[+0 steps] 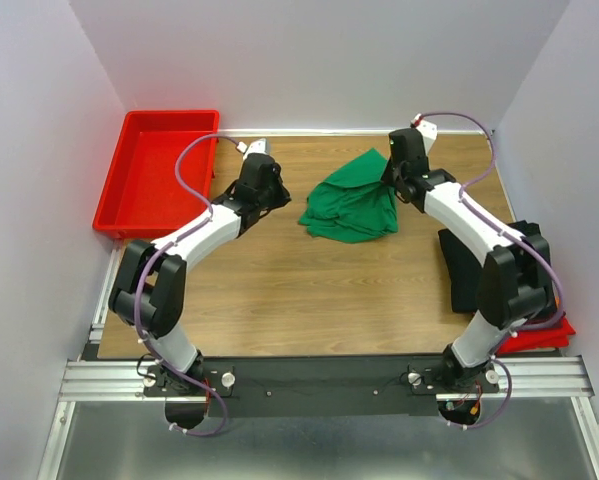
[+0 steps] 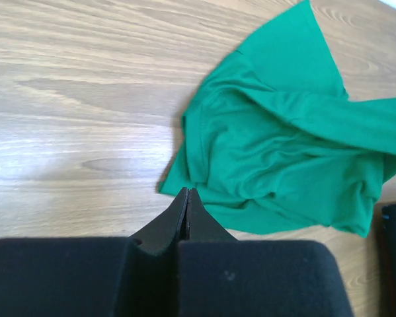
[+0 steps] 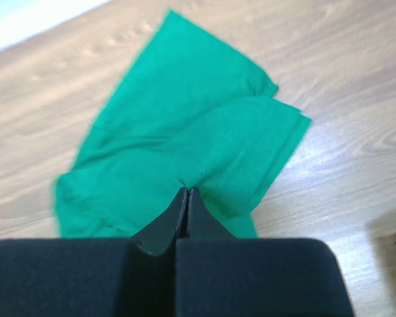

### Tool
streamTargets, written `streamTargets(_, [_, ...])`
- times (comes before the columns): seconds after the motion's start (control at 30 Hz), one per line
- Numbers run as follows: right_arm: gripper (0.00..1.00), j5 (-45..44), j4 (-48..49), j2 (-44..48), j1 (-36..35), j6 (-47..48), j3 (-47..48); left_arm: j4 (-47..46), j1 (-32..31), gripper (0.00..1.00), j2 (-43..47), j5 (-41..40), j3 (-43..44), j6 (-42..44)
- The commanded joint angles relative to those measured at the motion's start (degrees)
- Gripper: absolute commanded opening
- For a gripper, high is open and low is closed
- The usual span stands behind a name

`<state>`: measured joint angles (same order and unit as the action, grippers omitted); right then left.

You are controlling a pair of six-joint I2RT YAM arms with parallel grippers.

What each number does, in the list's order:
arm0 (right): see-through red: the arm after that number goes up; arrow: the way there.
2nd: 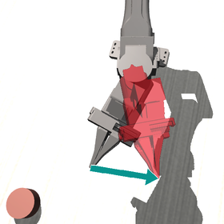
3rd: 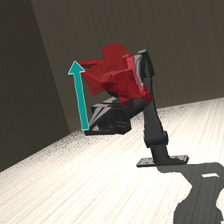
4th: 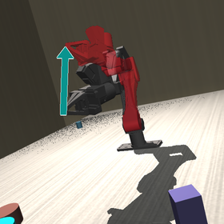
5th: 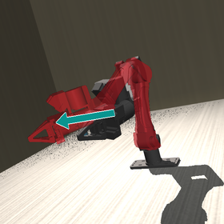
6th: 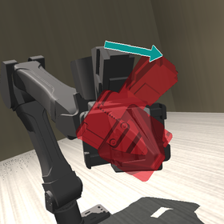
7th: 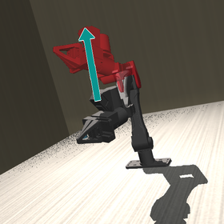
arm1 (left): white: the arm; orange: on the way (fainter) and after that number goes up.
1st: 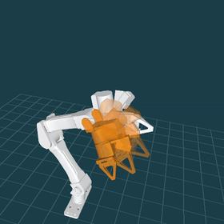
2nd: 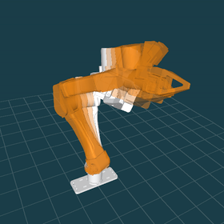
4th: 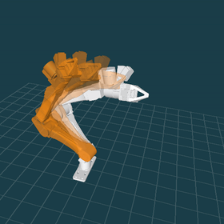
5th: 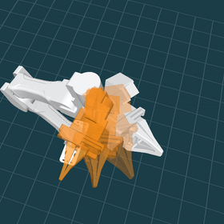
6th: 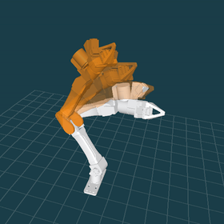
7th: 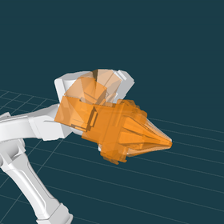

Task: Fold and stack the t-shirts
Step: Flatten the tshirt out

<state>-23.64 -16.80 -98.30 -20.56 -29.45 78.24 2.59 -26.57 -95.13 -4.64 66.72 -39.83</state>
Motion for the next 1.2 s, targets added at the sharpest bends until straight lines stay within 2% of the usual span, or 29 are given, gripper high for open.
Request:
streamTargets(0.0, [0.0,0.61,-2.01,4.86,0.25,0.62,0.95,0.4,-0.94,0.0,-3.03,3.14,0.34,2.66])
streamTargets(0.1, [0.0,0.61,-2.89,8.38,0.25,1.41,1.48,-1.0,-2.43,0.18,-6.45,4.38,1.13,3.01])
streamTargets(0.23, [0.0,0.18,-4.29,10.76,0.25,1.42,0.61,-1.45,-5.24,0.28,-11.47,4.38,3.76,3.1])
streamTargets(0.5, [0.0,-2.11,-5.26,13.92,0.25,1.15,-2.83,-1.27,-6.39,0.35,-18.33,3.06,6.32,2.3])
streamTargets(0.73, [0.0,-1.94,-5.7,13.14,0.34,1.33,-2.12,-3.99,-7.36,0.39,-19.13,6.21,5.09,1.95])
streamTargets(0.9, [0.0,-2.02,-5.7,12.17,0.25,1.24,-2.04,-4.44,-7.89,0.36,-18.95,8.07,5.61,2.04])
streamTargets(1.03, [0.0,-2.03,-5.79,11.47,0.25,1.15,-1.77,-4.61,-8.15,0.29,-17.63,9.04,4.74,1.69])
streamTargets(1.1, [0.0,-1.85,-5.7,11.12,0.25,1.06,-1.42,-4.52,-8.15,0.2,-16.67,9.13,4.12,1.34])
streamTargets(1.13, [0.0,-1.85,-5.79,10.94,0.25,1.06,-1.33,-4.52,-8.15,0.12,-16.32,9.04,3.86,1.25])
streamTargets(1.17, [0.01,-1.94,-5.7,10.76,0.25,1.06,-1.07,-4.44,-8.15,0.0,-15.53,8.87,3.34,1.25])
